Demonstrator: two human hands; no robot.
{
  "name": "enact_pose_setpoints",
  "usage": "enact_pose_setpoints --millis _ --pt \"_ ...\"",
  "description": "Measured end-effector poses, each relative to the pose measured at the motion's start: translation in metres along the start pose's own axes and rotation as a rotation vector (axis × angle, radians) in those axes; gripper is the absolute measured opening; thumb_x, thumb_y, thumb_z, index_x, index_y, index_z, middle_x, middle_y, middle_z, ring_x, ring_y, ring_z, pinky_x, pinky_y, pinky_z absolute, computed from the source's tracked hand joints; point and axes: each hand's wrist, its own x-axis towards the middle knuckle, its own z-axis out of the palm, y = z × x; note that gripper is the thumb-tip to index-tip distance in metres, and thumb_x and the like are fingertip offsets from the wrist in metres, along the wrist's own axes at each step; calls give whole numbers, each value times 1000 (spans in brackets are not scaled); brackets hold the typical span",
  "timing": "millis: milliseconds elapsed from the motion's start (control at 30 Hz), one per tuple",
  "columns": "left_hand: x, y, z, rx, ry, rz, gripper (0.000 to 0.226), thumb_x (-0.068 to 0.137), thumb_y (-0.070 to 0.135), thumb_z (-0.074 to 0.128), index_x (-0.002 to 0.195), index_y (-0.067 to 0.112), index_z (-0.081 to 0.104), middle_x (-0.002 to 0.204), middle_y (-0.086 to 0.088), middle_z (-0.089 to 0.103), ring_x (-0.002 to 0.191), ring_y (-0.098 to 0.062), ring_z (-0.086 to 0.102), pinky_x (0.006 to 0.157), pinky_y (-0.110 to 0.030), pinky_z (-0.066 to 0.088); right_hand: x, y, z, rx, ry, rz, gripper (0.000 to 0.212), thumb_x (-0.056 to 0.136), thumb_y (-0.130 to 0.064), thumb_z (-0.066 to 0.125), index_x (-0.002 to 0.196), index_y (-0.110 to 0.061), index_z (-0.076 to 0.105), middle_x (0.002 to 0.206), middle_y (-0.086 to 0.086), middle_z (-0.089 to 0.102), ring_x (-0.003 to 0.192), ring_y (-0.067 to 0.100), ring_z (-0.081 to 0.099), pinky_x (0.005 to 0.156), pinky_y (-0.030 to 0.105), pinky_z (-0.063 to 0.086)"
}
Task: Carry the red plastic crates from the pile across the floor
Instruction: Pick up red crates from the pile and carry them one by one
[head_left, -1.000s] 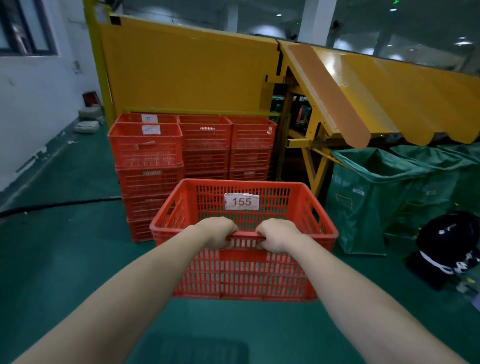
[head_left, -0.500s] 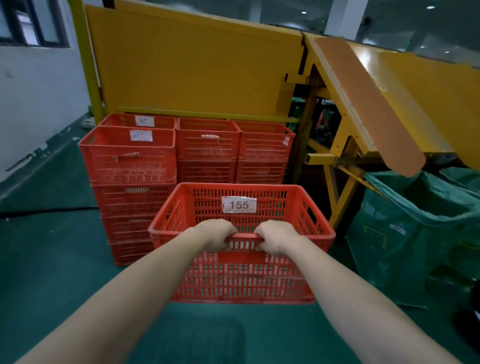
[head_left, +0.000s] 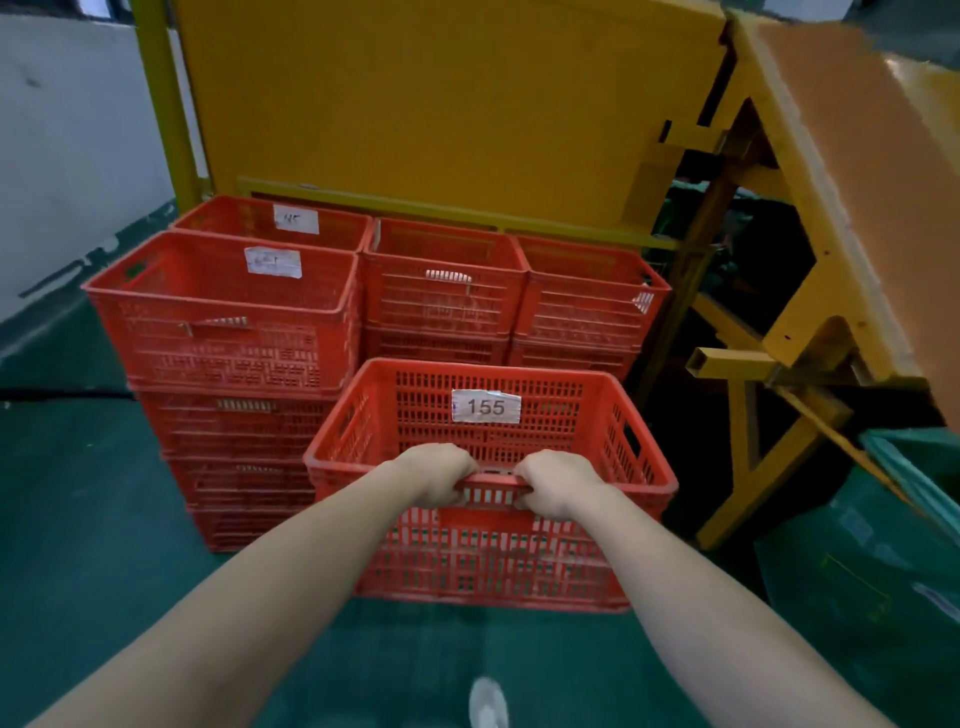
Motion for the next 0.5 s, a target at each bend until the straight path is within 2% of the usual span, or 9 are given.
enact_pose_setpoints --millis 267,367,500 --pt "169 -96 35 -91 -77 -142 21 87 24 63 107 15 64 108 -5 67 101 -27 62 83 -34 49 199 87 37 -20 -105 -149 21 89 -34 60 105 -21 65 112 4 67 107 28 61 83 34 49" --pt "229 -131 75 -89 -118 -191 24 91 25 61 111 14 62 115 -8 64 107 -29 59 87 -33 45 269 111 83 -16 -120 -190 20 90 -31 57 106 -20 64 115 6 66 110 29 60 85 35 48" --pt "293 -178 158 -85 -132 -241 26 92 25 57 116 15 59 114 -9 64 106 -31 59 84 -36 47 347 123 168 4 -139 -210 22 93 -31 55 111 -22 63 114 5 66 110 29 60 83 36 49"
